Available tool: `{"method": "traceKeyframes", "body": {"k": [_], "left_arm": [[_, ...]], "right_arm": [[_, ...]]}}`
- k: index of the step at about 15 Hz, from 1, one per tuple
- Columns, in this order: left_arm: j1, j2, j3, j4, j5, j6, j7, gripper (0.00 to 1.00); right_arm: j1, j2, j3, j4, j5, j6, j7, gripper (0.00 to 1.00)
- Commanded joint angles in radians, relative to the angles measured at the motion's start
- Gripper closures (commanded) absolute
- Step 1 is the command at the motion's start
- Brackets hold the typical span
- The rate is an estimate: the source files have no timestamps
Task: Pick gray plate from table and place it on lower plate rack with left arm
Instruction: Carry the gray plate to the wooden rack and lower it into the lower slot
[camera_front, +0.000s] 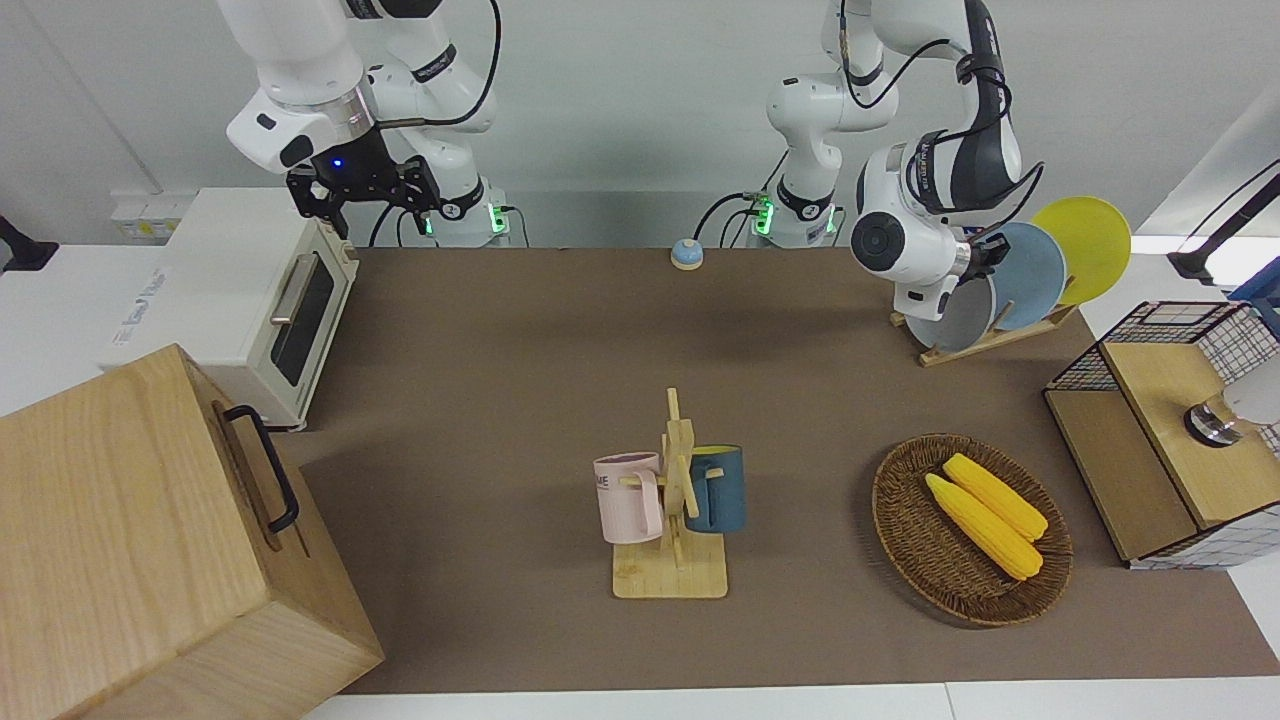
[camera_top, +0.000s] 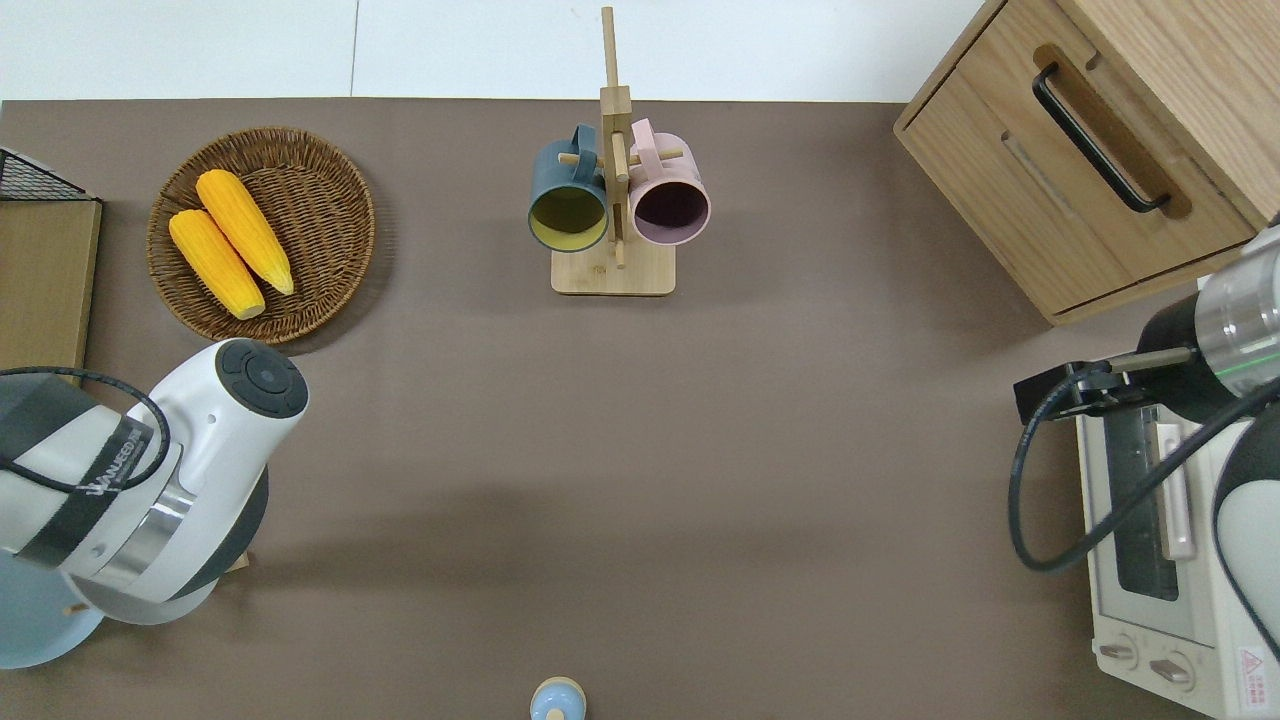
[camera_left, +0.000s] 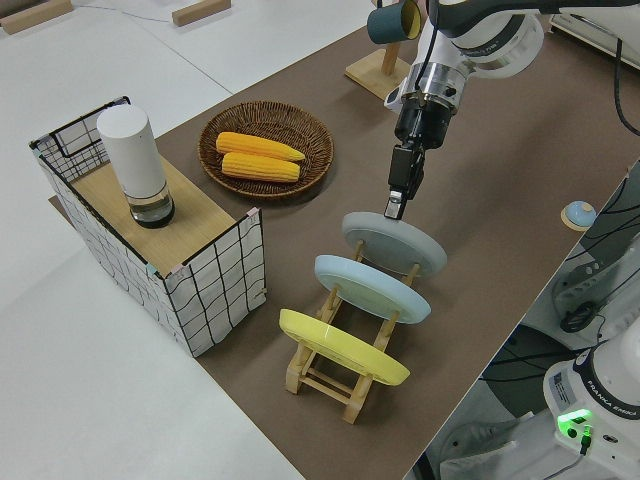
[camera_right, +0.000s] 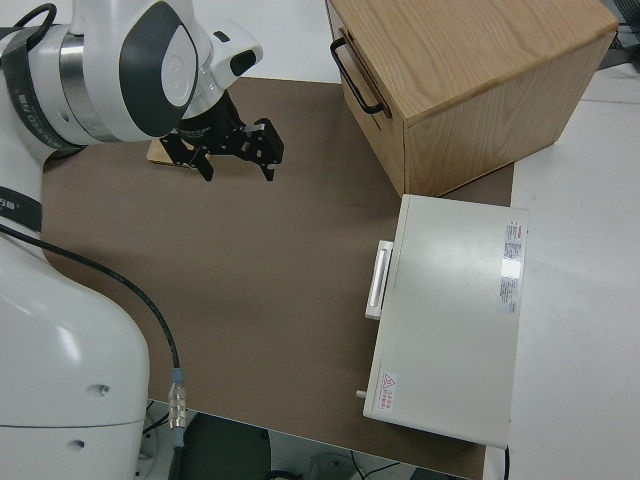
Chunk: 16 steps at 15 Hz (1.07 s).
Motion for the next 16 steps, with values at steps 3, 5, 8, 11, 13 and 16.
{"method": "traceKeyframes", "body": {"k": [3,5,8,11,13,16], "left_arm": [[-0.001,-0.009,0.006,-0.017,0.014,0.015,-0.01,0.58],[-0.001,-0.011,0.006,-0.015,0.012,0.015,-0.006,0.58],[-0.001,-0.012,0.004,0.006,-0.02,0.013,0.008,0.58],[-0.006,-0.015,0.004,0.046,-0.049,0.001,0.077,0.55],[-0.001,-0.02,0.006,0.088,-0.099,-0.002,0.146,0.48],[0.0,-0.02,0.011,0.155,-0.179,-0.002,0.214,0.47]], "right_arm": [[-0.023,-0.002,0.021,0.006,-0.006,-0.011,0.012,0.017],[-0.023,-0.002,0.021,0.007,-0.006,-0.011,0.012,0.017],[-0.023,-0.002,0.021,0.007,-0.006,-0.011,0.012,0.017],[-0.023,-0.002,0.021,0.007,-0.006,-0.011,0.012,0.017],[-0.023,-0.002,0.021,0.007,-0.006,-0.011,0.012,0.017],[-0.023,-0.002,0.021,0.007,-0.006,-0.011,0.012,0.017]]}}
